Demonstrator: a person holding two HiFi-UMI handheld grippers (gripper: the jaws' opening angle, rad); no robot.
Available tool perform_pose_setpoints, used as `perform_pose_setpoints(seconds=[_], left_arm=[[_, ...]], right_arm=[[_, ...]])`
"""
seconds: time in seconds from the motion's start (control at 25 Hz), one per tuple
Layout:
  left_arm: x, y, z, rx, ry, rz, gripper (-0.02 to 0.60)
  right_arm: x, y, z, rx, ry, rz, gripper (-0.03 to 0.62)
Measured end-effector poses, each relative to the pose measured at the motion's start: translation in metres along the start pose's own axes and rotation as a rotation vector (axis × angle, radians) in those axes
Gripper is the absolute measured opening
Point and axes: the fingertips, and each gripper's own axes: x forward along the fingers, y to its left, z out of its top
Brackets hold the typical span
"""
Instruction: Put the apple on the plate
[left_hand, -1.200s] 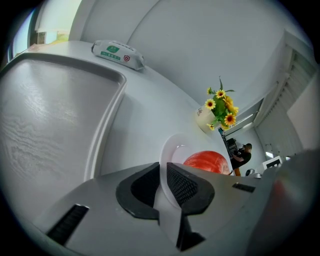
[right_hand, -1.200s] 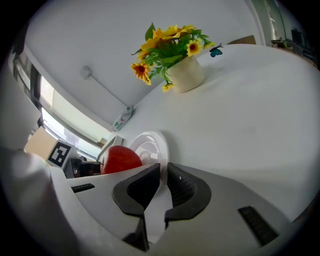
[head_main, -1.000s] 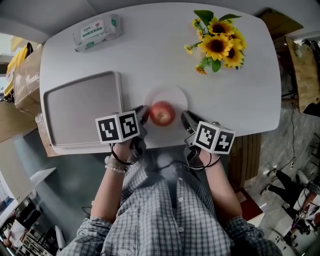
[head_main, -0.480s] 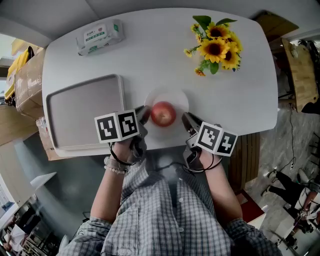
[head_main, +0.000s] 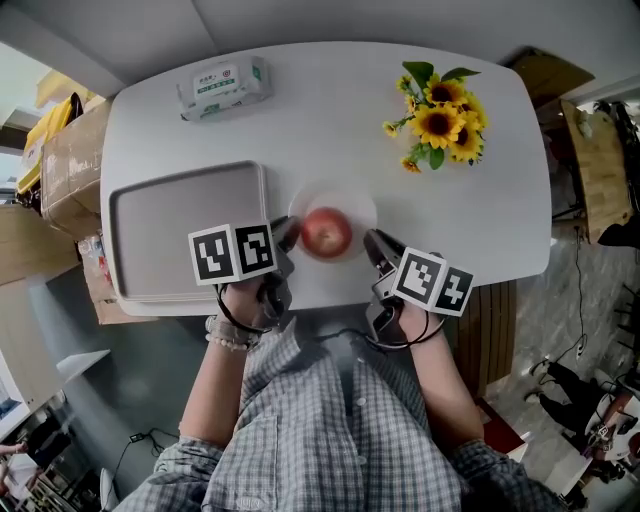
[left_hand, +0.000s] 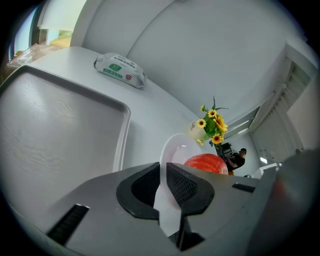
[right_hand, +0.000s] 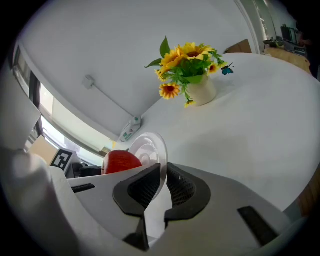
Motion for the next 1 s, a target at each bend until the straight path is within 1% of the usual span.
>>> perform_pose_setpoints(seconds=[0.16, 0.32, 0.56, 0.76, 1.0], left_arm=[[-0.018, 0.014, 0.009, -0.025, -0.025, 0.014, 0.046], [-0.038, 0.032, 0.017, -0.034, -0.051, 0.042, 0.046], [-0.074, 0.065, 0.021, -0.114, -0.102, 0.057, 0.046], [-0.101, 0.098, 0.018, -0.172, -0.133, 0.085, 0.046], [-0.123, 0.138, 0.014, -0.215, -0.146, 0.125, 0.046]], right_arm=[[0.009, 0.022, -0.003, -0.025, 0.013, 0.022, 0.049], [0.023, 0.047, -0.007, -0.081, 0.044, 0.042, 0.049], [0.043, 0.089, -0.017, -0.153, 0.095, 0.085, 0.049], [0.062, 0.121, -0.037, -0.195, 0.147, 0.118, 0.049], [0.086, 0.147, -0.066, -0.242, 0.216, 0.136, 0.049]])
